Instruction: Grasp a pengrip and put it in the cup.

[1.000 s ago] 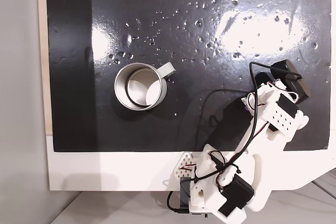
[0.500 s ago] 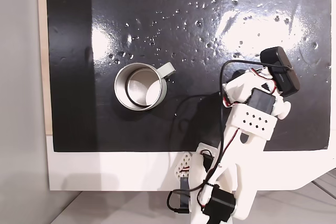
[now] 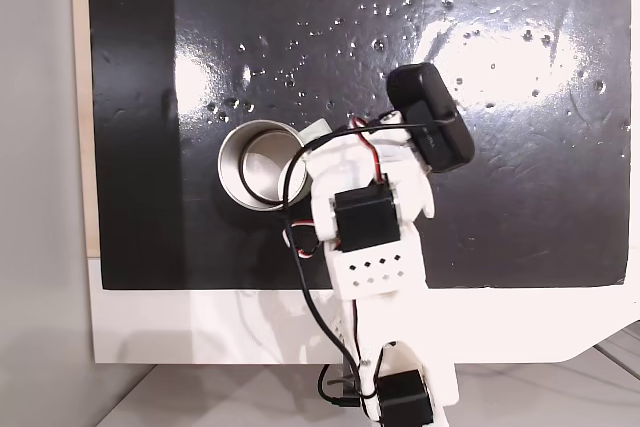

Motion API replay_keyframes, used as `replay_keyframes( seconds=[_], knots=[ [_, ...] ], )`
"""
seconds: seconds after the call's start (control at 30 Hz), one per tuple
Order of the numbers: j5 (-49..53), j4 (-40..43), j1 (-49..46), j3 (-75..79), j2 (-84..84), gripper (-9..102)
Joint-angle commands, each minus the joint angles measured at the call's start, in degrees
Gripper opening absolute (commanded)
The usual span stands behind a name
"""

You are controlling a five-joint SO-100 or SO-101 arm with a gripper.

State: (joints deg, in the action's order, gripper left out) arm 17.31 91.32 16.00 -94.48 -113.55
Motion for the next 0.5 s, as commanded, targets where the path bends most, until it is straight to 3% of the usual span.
replay_keyframes(
  seconds=[0.0,0.2,0.47],
  knots=[
    [-5.80,2.02,4.57,9.93,1.49,0],
    [-16.52,3.34,9.76,23.29,9.14,0],
    [-18.19,2.99,14.77,24.79,13.80,0]
  ],
)
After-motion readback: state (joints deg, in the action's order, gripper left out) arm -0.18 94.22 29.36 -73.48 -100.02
